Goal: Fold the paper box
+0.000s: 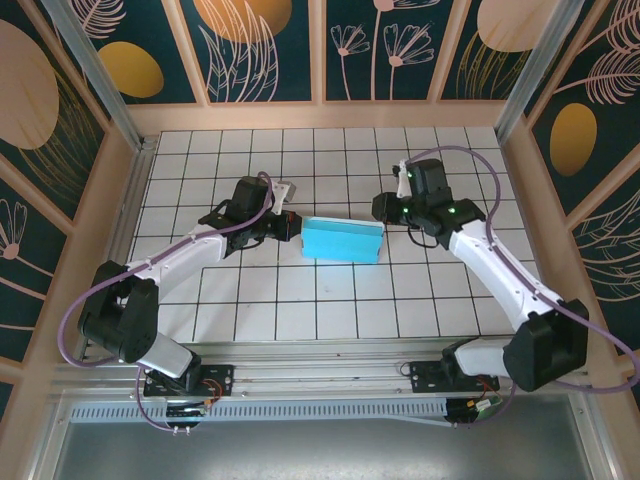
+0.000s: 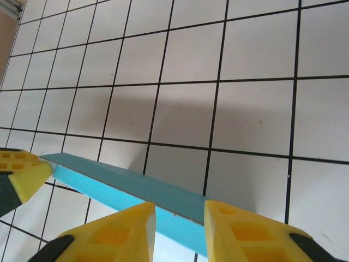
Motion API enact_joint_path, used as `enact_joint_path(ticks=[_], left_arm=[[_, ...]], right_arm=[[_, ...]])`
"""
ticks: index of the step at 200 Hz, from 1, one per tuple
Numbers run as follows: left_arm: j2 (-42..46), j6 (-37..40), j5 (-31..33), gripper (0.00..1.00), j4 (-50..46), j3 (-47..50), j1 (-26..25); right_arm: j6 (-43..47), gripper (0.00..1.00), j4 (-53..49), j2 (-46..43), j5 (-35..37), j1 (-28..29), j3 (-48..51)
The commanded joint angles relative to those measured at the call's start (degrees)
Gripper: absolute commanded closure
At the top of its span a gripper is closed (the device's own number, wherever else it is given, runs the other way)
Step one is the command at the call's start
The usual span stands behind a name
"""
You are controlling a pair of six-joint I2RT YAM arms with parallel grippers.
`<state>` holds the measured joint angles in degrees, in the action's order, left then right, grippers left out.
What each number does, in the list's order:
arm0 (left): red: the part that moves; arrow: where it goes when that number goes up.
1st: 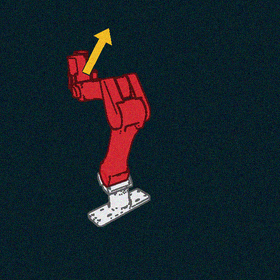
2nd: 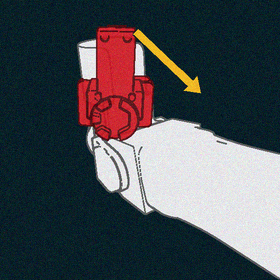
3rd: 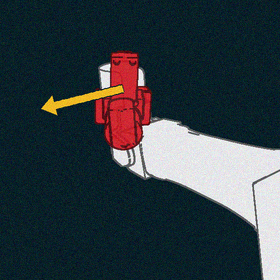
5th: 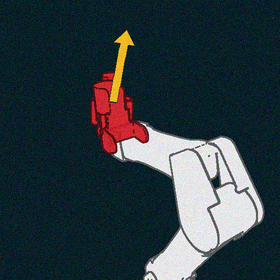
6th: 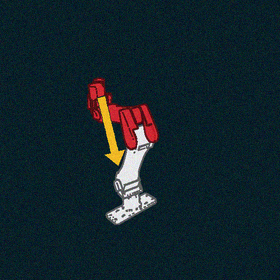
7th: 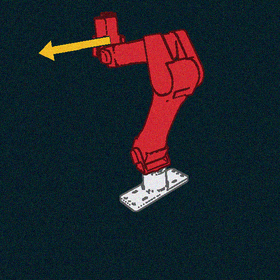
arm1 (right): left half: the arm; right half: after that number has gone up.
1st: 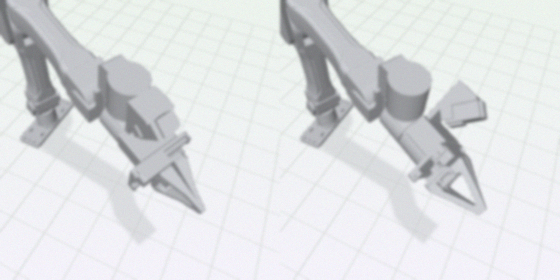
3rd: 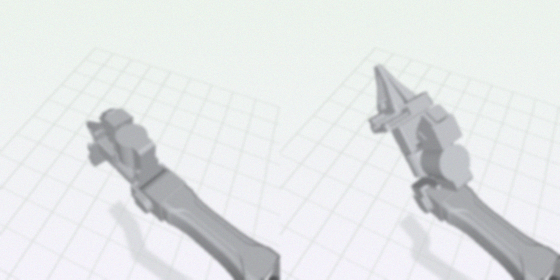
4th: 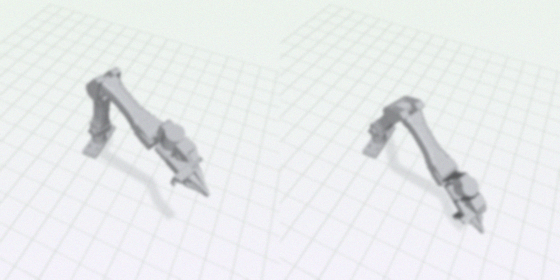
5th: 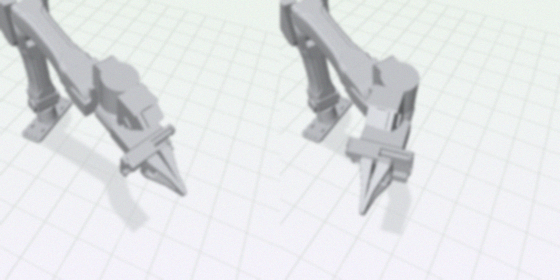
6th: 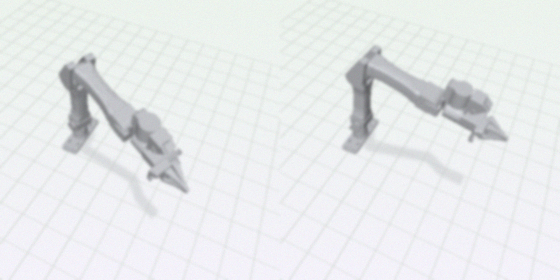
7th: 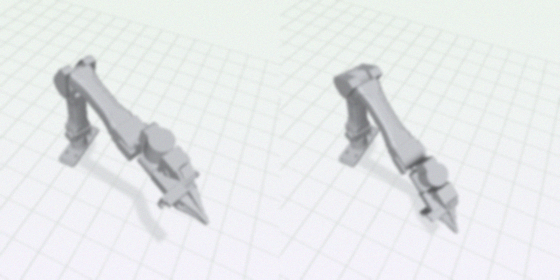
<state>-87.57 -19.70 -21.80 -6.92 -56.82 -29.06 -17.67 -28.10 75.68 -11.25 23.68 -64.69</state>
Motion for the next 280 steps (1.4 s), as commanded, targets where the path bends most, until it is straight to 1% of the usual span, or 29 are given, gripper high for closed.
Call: enact_joint_path(ticks=[1,41,59,84,107,128,141,159,201,220,256,280], left_arm=[[-2.8,0.8,0.3,1.00,-11.3,1.9,-1.0],[-2.7,0.8,0.5,1.00,-11.4,1.8,-1.0],[-2.7,0.8,0.7,1.00,-11.4,1.7,-1.0],[-2.8,0.8,0.6,1.00,-11.5,1.5,-1.0],[-3.0,0.6,0.5,0.99,-11.4,1.5,-1.0],[-2.9,0.3,0.6,0.96,-11.3,1.6,-1.0],[-2.7,0.0,0.9,0.91,-11.2,1.7,-1.0],[-2.2,-0.1,0.8,0.87,-11.1,1.8,-1.0],[-0.7,-0.5,1.1,0.81,-11.1,2.0,-1.0],[-0.2,-1.0,1.2,0.75,-10.7,1.9,-1.0],[0.3,-2.6,2.0,0.75,-9.9,1.5,-1.0],[-0.9,-2.9,1.8,0.78,-9.0,1.4,-1.0]], right_arm=[[2.2,0.70,-0.7,4.0,-2.6,1.2,-2.5],[3.5,0.75,-0.7,8.4,-3.7,3.7,-4.0],[4.0,0.76,-0.4,9.1,-4.3,4.6,-4.1],[4.9,0.75,-0.8,10.2,-4.3,5.1,-4.6],[5.7,0.76,-1.9,11.3,-4.3,5.7,-5.1],[5.9,0.77,-2.5,11.9,-4.0,6.2,-5.0],[5.9,0.78,-2.7,12.0,-3.9,6.4,-4.7],[5.8,0.78,-2.7,11.9,-3.1,6.6,-4.2],[5.6,0.78,-2.3,11.8,-1.9,6.8,-2.9],[5.5,0.79,-1.8,11.7,-1.6,7.0,-2.2],[5.7,0.82,-0.3,11.4,-1.1,7.3,-0.4],[6.2,0.82,0.0,11.4,-1.5,7.3,0.7]])
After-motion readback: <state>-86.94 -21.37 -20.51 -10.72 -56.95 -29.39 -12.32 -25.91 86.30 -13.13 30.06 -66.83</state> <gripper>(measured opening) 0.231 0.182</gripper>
